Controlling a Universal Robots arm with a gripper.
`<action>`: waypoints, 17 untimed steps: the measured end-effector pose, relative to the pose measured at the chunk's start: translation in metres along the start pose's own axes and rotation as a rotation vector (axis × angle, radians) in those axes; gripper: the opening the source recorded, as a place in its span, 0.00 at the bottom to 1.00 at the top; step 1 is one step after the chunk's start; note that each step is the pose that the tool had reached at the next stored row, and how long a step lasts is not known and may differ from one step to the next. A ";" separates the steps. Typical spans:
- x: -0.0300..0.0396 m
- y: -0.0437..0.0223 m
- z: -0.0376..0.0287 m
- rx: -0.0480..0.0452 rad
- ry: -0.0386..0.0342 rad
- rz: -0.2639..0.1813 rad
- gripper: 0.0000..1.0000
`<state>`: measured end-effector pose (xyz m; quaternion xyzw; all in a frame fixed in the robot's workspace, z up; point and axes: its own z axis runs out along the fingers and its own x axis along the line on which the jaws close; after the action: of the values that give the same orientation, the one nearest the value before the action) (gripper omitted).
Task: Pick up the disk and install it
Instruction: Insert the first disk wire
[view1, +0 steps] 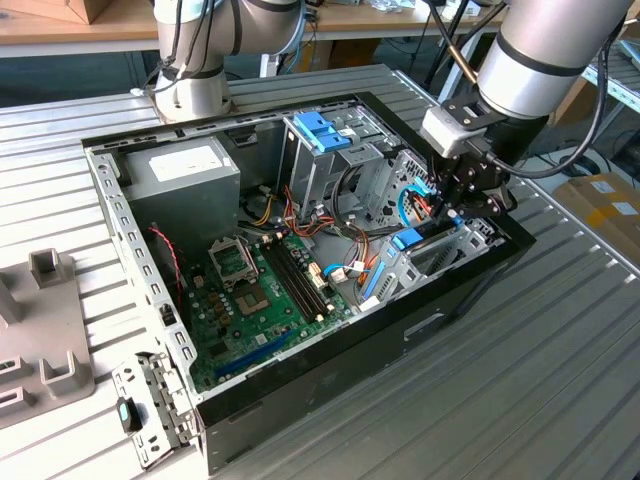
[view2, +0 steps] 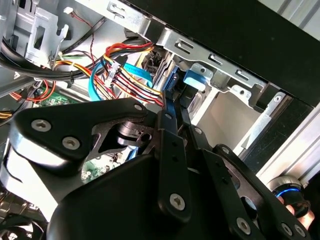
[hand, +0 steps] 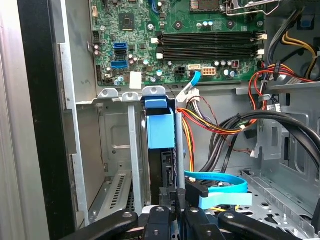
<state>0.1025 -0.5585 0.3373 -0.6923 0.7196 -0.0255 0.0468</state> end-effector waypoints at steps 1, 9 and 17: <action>0.0000 0.0000 0.0000 0.0000 0.0000 0.000 0.17; 0.0000 0.0000 0.0003 0.0000 -0.0001 0.000 0.24; -0.0004 -0.0010 -0.0101 0.0000 0.0000 0.000 0.24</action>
<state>0.1025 -0.5584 0.3474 -0.6923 0.7196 -0.0254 0.0468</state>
